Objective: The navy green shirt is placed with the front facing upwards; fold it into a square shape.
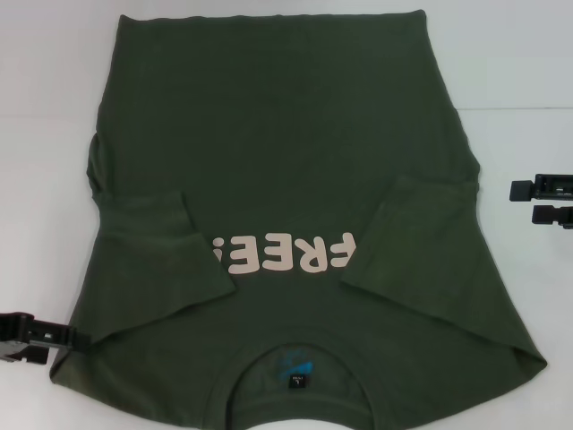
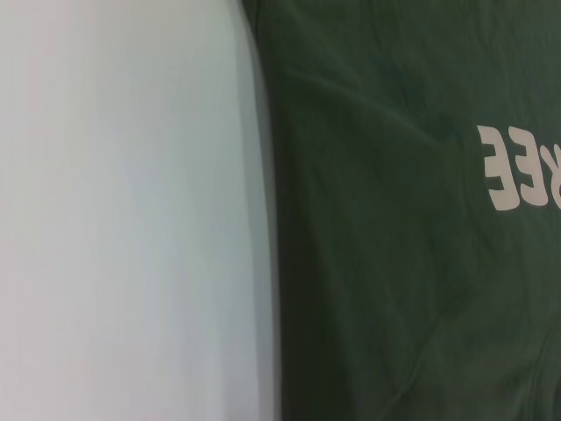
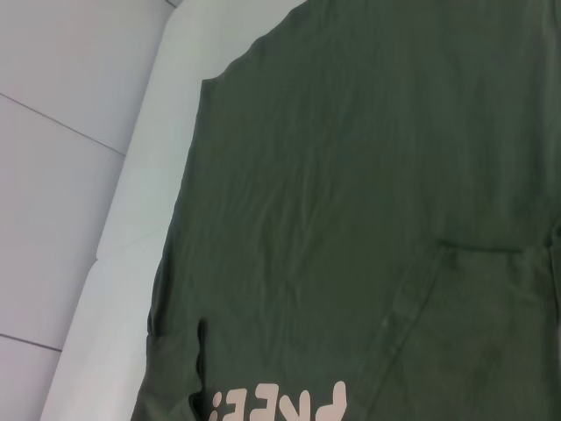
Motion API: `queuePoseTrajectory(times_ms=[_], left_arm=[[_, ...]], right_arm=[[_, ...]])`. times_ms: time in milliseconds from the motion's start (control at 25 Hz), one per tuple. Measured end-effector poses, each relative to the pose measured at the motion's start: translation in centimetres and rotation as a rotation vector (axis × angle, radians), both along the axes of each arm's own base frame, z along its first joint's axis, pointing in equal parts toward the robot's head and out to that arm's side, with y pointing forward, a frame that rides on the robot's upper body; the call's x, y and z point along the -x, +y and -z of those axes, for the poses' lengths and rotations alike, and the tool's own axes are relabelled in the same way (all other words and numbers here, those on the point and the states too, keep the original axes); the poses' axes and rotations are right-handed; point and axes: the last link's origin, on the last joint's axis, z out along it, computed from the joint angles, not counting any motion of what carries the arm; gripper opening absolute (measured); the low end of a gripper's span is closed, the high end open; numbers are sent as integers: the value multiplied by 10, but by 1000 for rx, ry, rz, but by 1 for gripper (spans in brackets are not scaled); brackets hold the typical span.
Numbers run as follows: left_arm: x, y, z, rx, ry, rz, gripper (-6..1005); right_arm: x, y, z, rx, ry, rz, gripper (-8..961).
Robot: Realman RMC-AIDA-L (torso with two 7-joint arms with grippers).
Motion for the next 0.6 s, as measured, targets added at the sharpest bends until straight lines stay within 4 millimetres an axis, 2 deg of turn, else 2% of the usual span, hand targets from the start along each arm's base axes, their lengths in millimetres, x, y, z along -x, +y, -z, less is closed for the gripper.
queuePoseTrajectory(times_ms=[600], left_arm=[[3,4,4,10,66,5,888]], right_arm=[[0,-1,4,3,4,-3,844]])
